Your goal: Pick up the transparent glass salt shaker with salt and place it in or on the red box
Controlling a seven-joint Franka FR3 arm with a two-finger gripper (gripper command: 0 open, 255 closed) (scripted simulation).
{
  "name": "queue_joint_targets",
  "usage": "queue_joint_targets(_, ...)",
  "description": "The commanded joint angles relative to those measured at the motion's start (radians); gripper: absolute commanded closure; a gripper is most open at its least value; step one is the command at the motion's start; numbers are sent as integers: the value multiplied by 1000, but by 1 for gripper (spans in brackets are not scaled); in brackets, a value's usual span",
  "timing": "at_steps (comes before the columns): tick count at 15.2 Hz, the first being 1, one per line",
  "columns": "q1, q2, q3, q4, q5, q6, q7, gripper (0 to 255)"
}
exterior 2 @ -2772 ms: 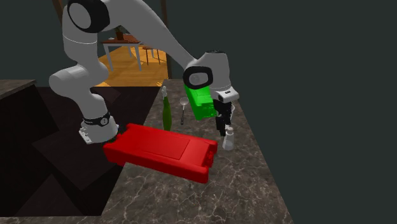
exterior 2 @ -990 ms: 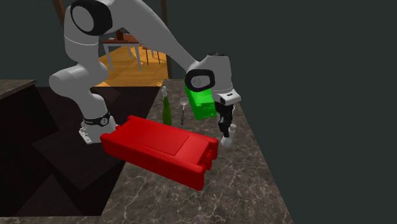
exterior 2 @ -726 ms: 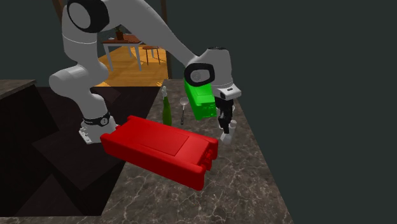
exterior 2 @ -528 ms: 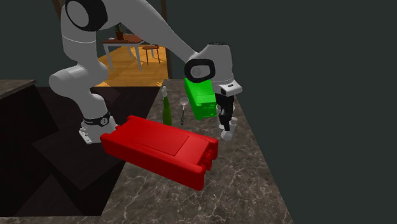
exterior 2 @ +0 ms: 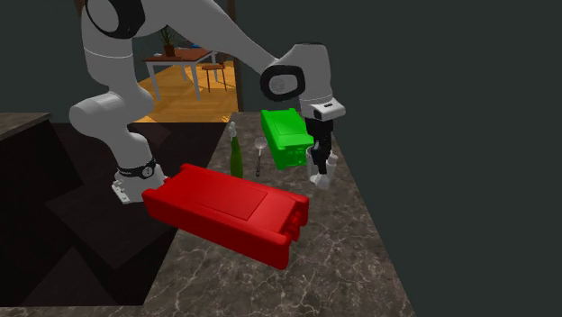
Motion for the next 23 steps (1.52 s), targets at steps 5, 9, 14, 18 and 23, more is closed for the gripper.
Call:
queue_joint_targets(5,-5,-39,7,31,19,-69,-17,255)
queue_joint_targets(9,-7,-60,11,57,29,-115,-27,255)
queue_joint_targets(14,-20,-114,13,33,48,-142,-48,255)
queue_joint_targets(18,-59,-259,2,-153,94,-93,-113,255)
queue_joint_targets(23,-94,-432,-29,-354,151,-58,-208,255)
